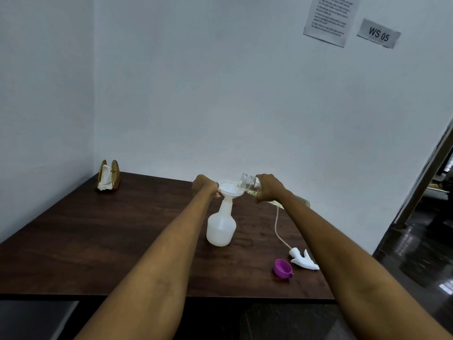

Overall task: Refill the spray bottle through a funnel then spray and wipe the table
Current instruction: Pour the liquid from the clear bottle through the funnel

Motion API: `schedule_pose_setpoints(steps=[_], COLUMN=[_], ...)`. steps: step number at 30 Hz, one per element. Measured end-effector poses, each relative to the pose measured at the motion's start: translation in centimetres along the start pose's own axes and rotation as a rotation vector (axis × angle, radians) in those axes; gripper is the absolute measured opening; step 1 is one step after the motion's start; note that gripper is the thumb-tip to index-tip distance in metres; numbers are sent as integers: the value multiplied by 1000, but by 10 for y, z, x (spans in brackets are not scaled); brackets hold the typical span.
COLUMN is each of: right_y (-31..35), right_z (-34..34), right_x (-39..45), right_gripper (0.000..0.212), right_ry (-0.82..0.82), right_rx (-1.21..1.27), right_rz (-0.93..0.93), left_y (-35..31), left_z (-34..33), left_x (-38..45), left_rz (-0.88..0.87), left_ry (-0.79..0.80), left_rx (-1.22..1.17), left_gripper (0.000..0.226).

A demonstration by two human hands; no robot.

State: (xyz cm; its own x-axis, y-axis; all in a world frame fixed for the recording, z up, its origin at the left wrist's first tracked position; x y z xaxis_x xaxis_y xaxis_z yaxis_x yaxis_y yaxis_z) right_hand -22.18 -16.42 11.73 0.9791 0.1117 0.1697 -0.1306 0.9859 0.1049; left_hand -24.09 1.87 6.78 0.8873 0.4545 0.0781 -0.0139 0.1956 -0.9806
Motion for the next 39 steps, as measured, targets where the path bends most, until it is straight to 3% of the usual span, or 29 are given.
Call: schedule_pose_setpoints(steps=[23,39], right_y=[0,1], right_z=[2,0], right_x=[0,-1], right_gripper=[52,51], right_ry=[-12,-6], right_rx=[-35,-25], right_rz=[10,6], left_y=[-4,-1], left_z=[2,-1], left_x=[-4,-1], left_rz=[14,2], left_ry=[12,-19], left_rx=[5,20], left_gripper=[32,22])
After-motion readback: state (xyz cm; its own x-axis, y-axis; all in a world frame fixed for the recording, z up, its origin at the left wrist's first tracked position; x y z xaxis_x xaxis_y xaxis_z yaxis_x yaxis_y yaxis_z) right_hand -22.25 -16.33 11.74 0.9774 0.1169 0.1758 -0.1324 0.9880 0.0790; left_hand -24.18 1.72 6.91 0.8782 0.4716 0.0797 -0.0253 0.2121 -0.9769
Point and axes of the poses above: each hand's wrist, its own x-axis towards the middle knuckle, its own z-axis out of the back of the hand, y = z × x, the point moved 2 cm from there along x, towards the middle knuckle, and after that the axes turned 11 degrees about -z, right-handed, at the moved point
